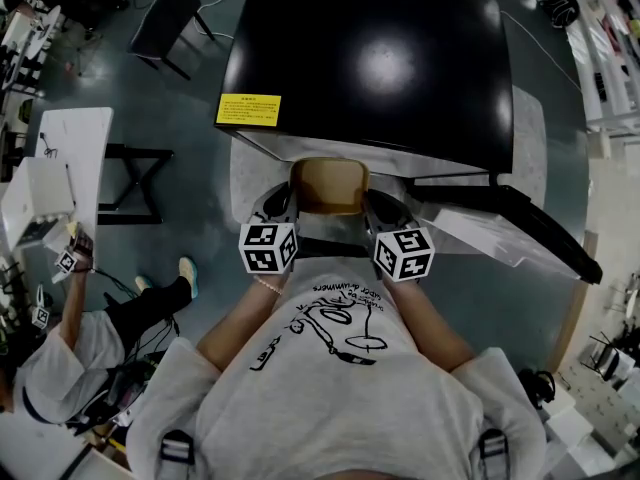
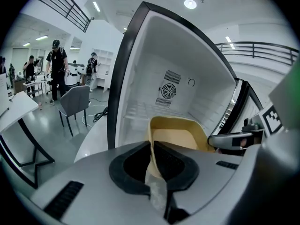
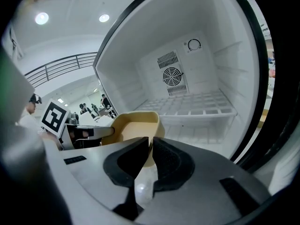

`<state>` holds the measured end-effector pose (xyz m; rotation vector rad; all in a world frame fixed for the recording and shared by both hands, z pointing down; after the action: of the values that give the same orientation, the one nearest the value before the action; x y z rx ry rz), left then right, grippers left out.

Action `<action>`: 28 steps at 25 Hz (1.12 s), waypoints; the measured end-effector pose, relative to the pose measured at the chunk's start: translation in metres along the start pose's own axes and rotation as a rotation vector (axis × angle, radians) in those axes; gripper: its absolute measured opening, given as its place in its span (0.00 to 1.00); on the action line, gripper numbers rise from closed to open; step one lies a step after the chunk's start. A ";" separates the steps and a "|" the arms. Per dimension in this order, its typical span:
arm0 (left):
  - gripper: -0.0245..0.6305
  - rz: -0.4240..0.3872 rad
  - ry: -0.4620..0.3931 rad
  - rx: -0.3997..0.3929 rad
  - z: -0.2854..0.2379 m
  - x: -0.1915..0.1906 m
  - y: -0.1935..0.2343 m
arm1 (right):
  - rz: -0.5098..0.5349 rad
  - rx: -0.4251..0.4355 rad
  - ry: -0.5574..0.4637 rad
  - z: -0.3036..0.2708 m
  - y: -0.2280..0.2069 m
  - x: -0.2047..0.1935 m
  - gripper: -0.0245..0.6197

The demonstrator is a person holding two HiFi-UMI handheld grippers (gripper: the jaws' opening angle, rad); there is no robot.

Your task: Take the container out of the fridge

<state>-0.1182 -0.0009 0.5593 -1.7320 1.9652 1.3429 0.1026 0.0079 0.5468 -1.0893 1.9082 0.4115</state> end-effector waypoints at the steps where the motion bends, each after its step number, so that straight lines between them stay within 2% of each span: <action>1: 0.09 0.001 0.003 0.001 -0.001 -0.001 0.001 | 0.000 0.001 0.003 0.000 0.000 -0.001 0.11; 28: 0.09 0.028 0.098 0.024 -0.018 -0.031 0.027 | -0.006 0.039 0.091 -0.020 0.004 -0.029 0.11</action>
<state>-0.1254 0.0046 0.6033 -1.7985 2.0550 1.2609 0.0951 0.0125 0.5810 -1.1036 1.9838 0.3249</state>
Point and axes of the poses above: the fingertips, and each gripper's own axes: z backward along the fingers, y to its left, x out of its top, the point moved 7 cm from there along z, backward along the fingers, and after that the axes turned 15 degrees about z, right-handed, at the moved point
